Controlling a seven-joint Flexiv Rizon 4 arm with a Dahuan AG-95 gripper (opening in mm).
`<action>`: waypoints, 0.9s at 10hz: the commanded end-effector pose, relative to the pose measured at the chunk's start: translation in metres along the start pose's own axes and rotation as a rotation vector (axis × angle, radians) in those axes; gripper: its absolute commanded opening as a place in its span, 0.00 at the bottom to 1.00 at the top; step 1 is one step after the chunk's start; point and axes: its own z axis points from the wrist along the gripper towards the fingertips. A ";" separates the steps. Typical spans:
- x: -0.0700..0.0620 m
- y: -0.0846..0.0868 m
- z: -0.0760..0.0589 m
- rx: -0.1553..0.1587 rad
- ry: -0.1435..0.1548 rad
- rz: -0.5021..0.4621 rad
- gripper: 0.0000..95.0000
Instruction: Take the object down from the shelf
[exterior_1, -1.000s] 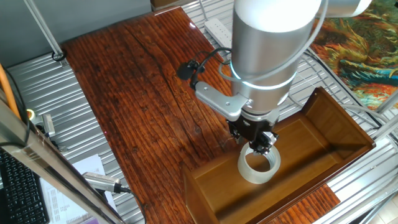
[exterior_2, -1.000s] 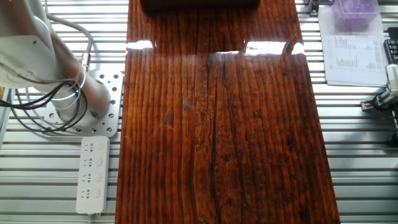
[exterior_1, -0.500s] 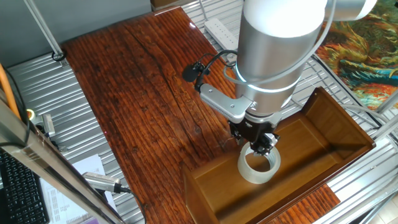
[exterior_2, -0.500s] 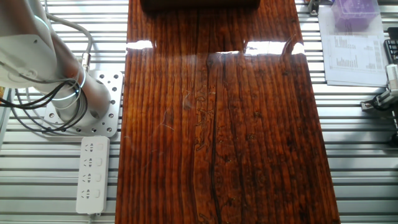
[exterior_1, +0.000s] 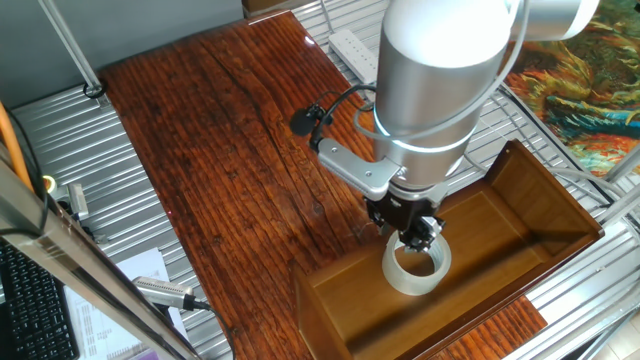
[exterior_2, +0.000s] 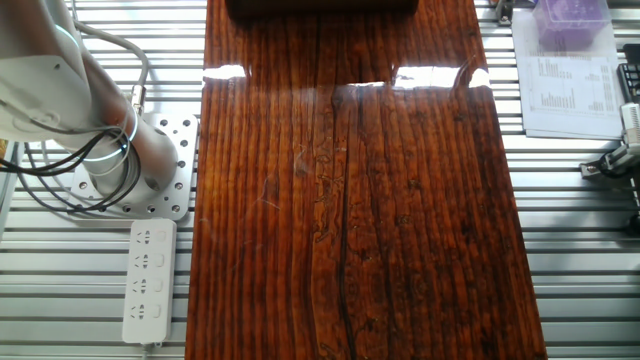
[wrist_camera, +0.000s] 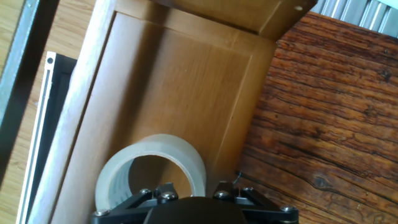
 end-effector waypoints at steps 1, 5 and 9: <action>-0.001 0.000 0.003 -0.003 0.001 0.000 0.40; -0.002 0.000 0.007 0.003 0.005 0.009 0.40; -0.002 -0.001 0.010 0.006 0.006 0.020 0.20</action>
